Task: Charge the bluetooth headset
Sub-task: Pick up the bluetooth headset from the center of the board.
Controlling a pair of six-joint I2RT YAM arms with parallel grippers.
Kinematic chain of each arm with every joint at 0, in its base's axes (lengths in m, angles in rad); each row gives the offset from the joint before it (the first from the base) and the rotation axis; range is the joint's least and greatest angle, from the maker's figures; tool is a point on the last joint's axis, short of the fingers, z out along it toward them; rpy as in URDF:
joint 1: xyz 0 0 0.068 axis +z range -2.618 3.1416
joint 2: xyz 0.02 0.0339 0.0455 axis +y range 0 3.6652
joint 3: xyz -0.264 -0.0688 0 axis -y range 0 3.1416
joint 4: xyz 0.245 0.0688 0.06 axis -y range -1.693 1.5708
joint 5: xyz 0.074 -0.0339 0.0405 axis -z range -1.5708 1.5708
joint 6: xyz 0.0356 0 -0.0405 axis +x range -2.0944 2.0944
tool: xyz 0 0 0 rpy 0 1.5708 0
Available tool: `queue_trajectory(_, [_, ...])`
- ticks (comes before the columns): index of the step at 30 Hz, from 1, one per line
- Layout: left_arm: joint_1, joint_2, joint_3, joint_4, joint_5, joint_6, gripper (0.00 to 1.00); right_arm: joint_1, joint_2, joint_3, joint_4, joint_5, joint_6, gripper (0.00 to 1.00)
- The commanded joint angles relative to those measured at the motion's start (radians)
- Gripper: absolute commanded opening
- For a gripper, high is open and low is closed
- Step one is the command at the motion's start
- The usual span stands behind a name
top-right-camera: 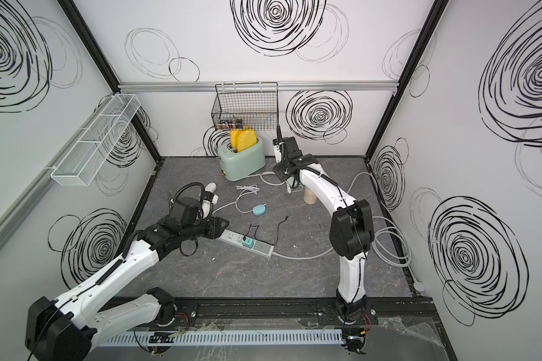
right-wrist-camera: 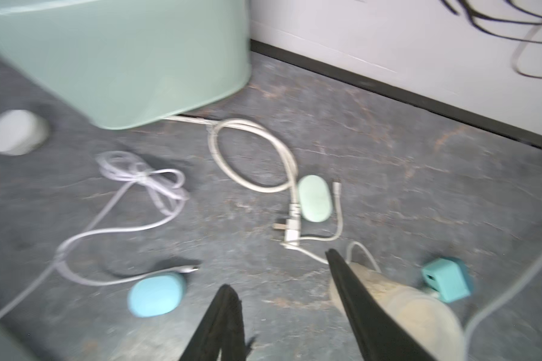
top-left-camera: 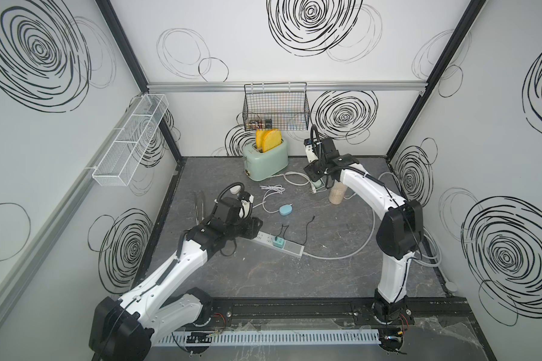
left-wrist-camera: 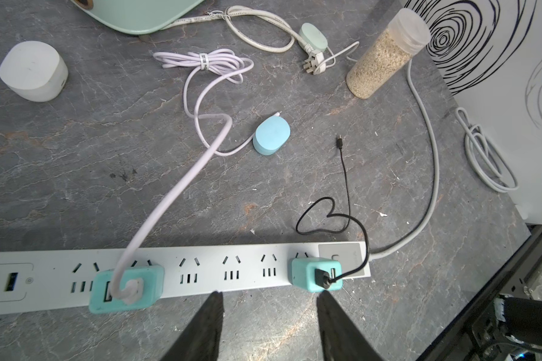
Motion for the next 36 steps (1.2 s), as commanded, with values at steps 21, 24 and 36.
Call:
queue_trajectory(21, [-0.021,-0.062,0.028,0.013,-0.064,0.121,0.56,-0.044,-0.283,-0.692,0.448,-0.627,-0.673,0.55])
queue_trajectory(24, [-0.021,-0.064,0.016,0.017,-0.064,0.131,0.56,-0.063,-0.178,-0.591,0.363,-0.656,-0.744,0.55])
queue_trajectory(36, [-0.014,-0.028,0.009,0.035,-0.021,0.134,0.56,-0.046,0.2,-0.187,0.076,-0.671,-0.854,0.66])
